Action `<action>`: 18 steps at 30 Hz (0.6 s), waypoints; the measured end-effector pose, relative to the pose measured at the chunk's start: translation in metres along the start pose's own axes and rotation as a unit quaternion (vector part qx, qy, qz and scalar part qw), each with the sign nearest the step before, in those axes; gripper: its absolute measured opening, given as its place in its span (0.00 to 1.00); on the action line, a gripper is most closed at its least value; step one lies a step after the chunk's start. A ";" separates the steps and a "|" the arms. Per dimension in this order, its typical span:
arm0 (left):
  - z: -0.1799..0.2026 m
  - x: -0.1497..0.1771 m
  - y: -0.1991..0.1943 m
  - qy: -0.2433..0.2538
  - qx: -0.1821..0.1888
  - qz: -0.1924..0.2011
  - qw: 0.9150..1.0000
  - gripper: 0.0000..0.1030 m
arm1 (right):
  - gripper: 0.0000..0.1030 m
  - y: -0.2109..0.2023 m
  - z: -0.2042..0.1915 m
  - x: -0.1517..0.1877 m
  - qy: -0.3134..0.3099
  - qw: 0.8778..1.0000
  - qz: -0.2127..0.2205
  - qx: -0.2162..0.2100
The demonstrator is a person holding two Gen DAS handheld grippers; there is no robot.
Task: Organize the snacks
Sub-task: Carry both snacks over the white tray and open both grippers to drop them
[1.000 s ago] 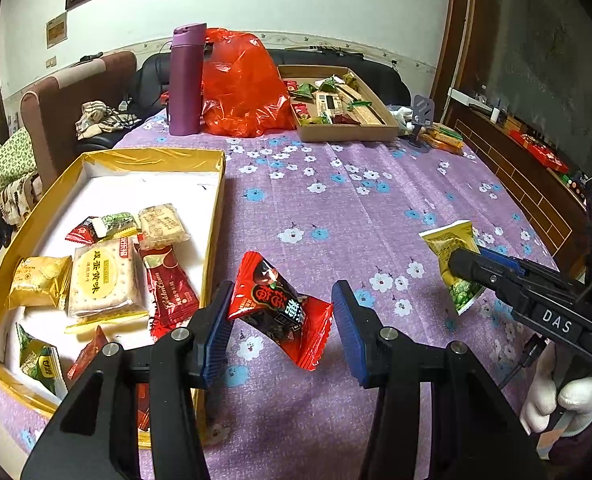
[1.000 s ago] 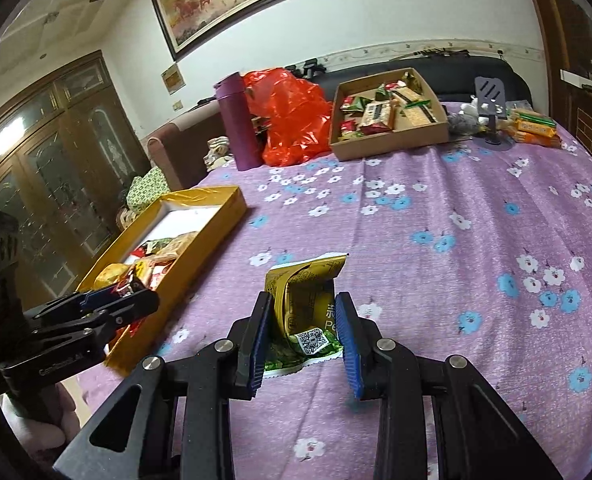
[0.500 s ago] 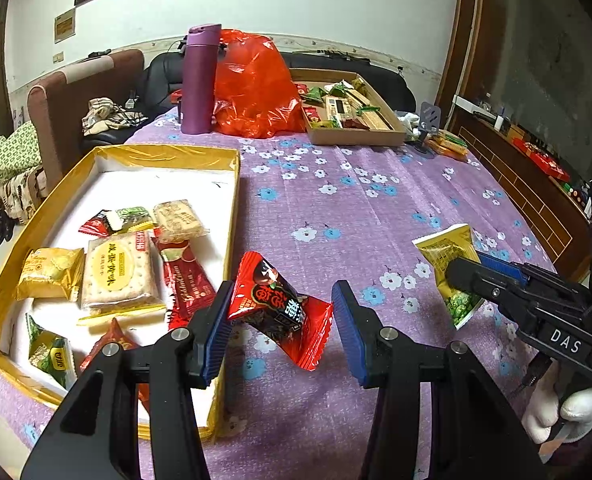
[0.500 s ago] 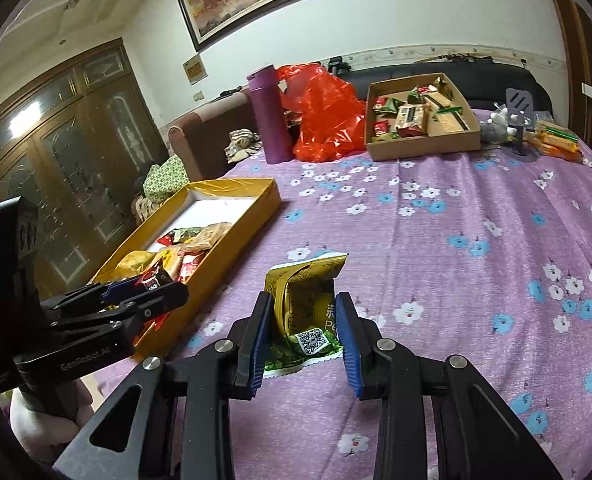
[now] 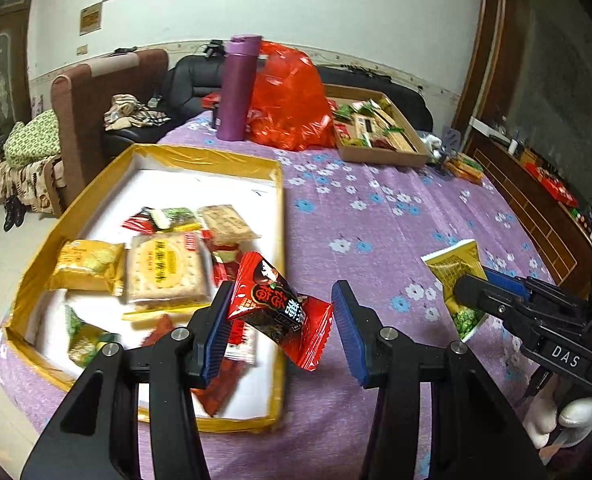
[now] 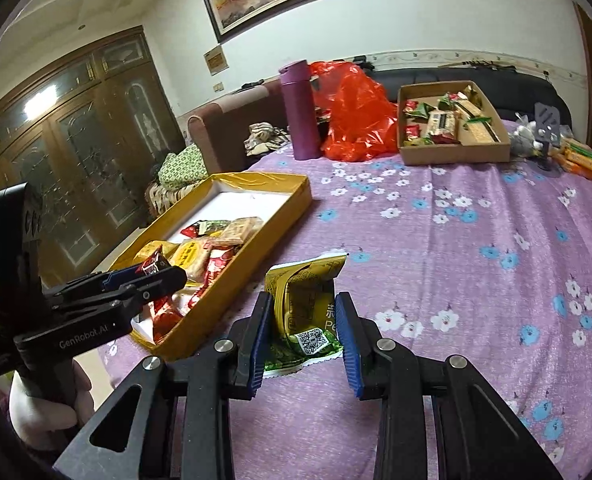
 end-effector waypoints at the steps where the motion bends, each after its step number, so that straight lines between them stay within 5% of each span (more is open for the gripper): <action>1: -0.004 0.000 -0.001 -0.003 -0.002 0.002 1.000 0.46 | 0.31 0.001 -0.004 -0.002 -0.005 1.000 0.000 -0.001; 18: -0.085 -0.004 -0.005 -0.056 -0.056 0.012 0.997 0.46 | 0.31 0.034 -0.056 -0.037 -0.038 0.997 -0.022 -0.064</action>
Point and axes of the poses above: each gripper's, at about its wrist camera, not at the fingertips, and y roughly the way its jaws point, z to its right, x to its underside, the point moved 1 cm from there along y, roughly the way its jaws point, and after that the axes turned 4 degrees about -x, right-handed, at the moved point
